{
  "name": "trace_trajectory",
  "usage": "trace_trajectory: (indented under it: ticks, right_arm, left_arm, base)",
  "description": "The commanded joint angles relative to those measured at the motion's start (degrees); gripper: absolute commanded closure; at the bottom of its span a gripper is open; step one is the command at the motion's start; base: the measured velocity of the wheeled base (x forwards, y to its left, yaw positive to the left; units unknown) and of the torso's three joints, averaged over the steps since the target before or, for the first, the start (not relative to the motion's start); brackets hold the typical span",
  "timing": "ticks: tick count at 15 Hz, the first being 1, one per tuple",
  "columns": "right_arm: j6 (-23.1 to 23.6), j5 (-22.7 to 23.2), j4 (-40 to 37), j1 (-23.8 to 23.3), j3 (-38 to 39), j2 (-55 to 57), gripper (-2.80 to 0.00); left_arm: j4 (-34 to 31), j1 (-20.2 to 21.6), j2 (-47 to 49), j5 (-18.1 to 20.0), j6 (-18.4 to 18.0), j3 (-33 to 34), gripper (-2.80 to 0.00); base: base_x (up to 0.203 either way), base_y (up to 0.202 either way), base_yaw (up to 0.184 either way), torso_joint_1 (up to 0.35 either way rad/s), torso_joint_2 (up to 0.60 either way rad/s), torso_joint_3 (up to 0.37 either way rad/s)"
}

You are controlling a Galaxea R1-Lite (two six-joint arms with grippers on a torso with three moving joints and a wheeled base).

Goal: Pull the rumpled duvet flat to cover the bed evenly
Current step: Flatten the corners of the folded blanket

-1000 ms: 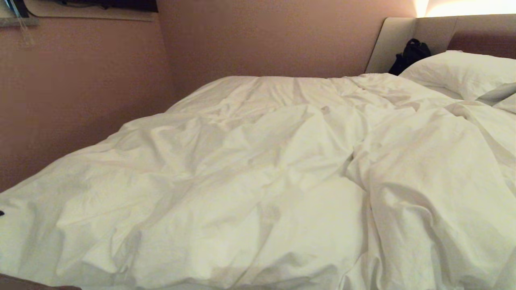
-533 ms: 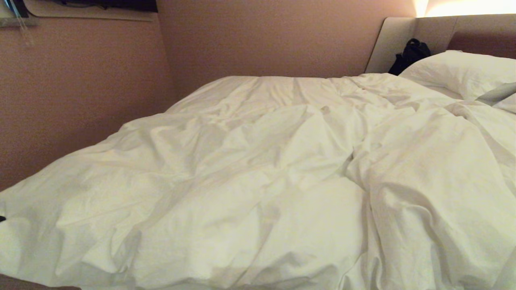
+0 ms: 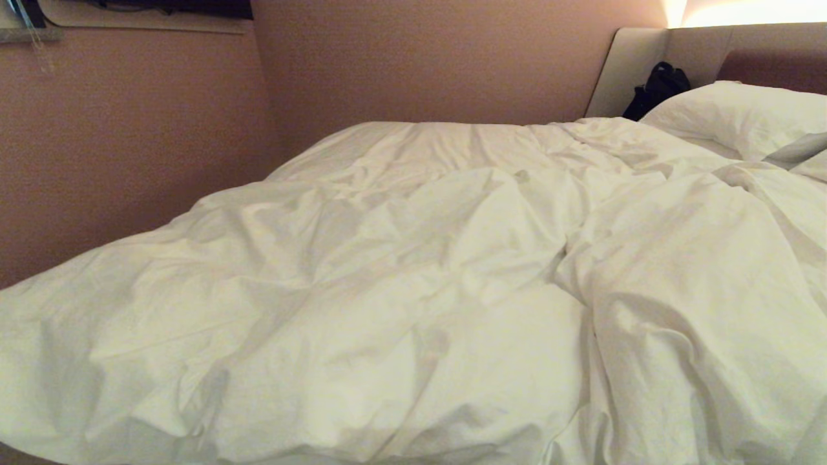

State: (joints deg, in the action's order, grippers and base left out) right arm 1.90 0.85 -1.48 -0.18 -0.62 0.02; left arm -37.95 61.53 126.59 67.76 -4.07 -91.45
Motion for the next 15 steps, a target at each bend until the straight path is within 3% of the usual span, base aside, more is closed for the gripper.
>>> trace_trajectory:
  ticks: [1,5,8,13,15]
  right_arm:
    - [0.03,0.03,-0.02,0.01,0.01,-0.02,0.0]
    - [0.11,0.03,-0.02,0.01,0.01,-0.02,0.0]
    - [0.12,0.03,-0.02,0.01,0.01,-0.02,0.0]
    - [0.03,0.03,-0.02,0.01,0.01,-0.02,0.0]
    - [0.05,0.03,-0.02,0.01,0.01,-0.02,0.0]
  left_arm:
    - [-1.42,-1.85,-7.5,1.82,1.14,-0.17,0.0]
    - [-1.82,-8.88,-18.56,3.78,7.01,-0.09,0.0]
    - [-1.8,-18.43,-24.64,3.87,10.08,0.25,0.0]
    - [-1.64,-34.07,-28.96,3.0,10.61,4.66,0.0]
    - [-1.23,-35.93,-29.18,2.12,10.57,7.1,0.0]
  base:
    - [0.0,0.0,0.0,0.0,0.0,0.0]
    - [0.0,0.0,0.0,0.0,0.0,0.0]
    - [0.0,0.0,0.0,0.0,0.0,0.0]
    - [0.0,0.0,0.0,0.0,0.0,0.0]
    - [0.0,0.0,0.0,0.0,0.0,0.0]
